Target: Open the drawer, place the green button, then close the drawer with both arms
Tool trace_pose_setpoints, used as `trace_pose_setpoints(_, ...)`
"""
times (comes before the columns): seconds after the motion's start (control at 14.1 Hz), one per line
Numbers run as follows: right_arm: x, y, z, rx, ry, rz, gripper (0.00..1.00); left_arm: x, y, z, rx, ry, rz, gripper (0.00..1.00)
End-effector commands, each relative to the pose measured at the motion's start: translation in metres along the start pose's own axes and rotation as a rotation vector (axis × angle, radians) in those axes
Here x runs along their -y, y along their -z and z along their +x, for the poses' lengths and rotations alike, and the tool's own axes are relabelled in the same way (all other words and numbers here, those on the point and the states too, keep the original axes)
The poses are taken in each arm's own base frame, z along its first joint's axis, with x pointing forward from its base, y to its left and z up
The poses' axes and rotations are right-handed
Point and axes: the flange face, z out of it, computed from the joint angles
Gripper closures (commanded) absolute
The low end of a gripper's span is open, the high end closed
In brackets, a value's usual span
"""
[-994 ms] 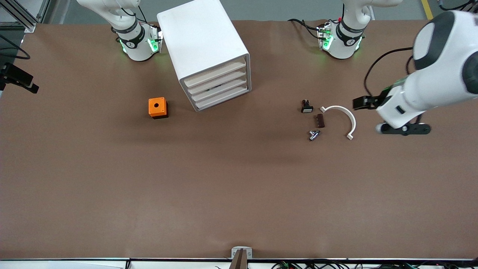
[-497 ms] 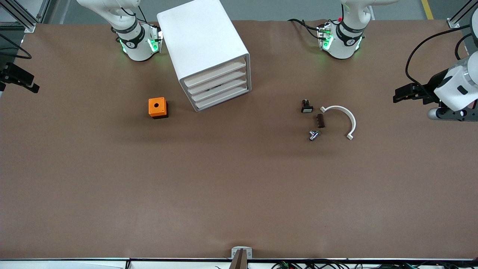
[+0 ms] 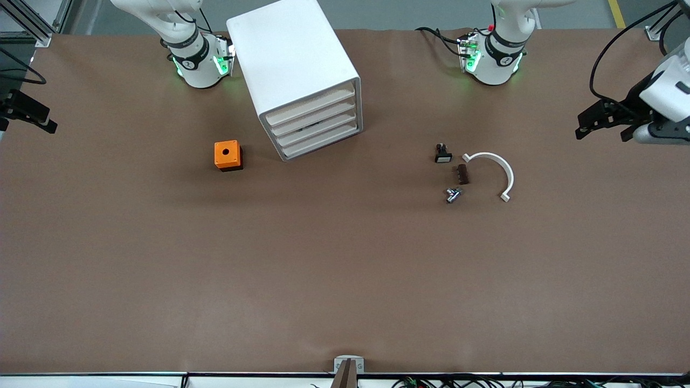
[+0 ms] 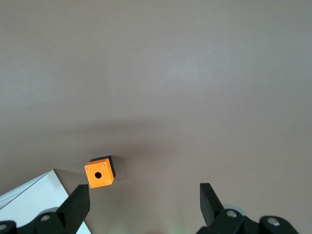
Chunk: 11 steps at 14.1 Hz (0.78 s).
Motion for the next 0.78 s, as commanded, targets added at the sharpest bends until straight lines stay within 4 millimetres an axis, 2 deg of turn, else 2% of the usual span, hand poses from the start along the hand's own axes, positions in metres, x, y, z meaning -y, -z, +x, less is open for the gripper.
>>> trace_pose_setpoints(0.0,0.000,0.002,-0.009,-0.008,0.017,-0.002,0.00,-0.002,0.042,0.005,-0.075,-0.004,0.025,0.00)
trace_pose_setpoints(0.28,0.000,0.002,-0.009,-0.004,0.017,-0.002,0.00,0.000,0.045,0.012,-0.080,0.011,0.023,0.00)
trace_pose_setpoints(0.36,0.001,0.003,-0.009,-0.006,0.017,-0.002,0.00,0.002,0.040,0.022,-0.075,0.011,0.020,0.00)
trace_pose_setpoints(0.5,0.000,0.003,-0.010,-0.004,0.015,-0.002,0.00,0.002,0.048,0.030,-0.084,0.012,0.019,0.00)
trace_pose_setpoints(0.71,0.003,0.003,-0.009,-0.006,0.021,-0.002,0.00,-0.001,0.049,0.030,-0.070,0.007,0.018,0.00)
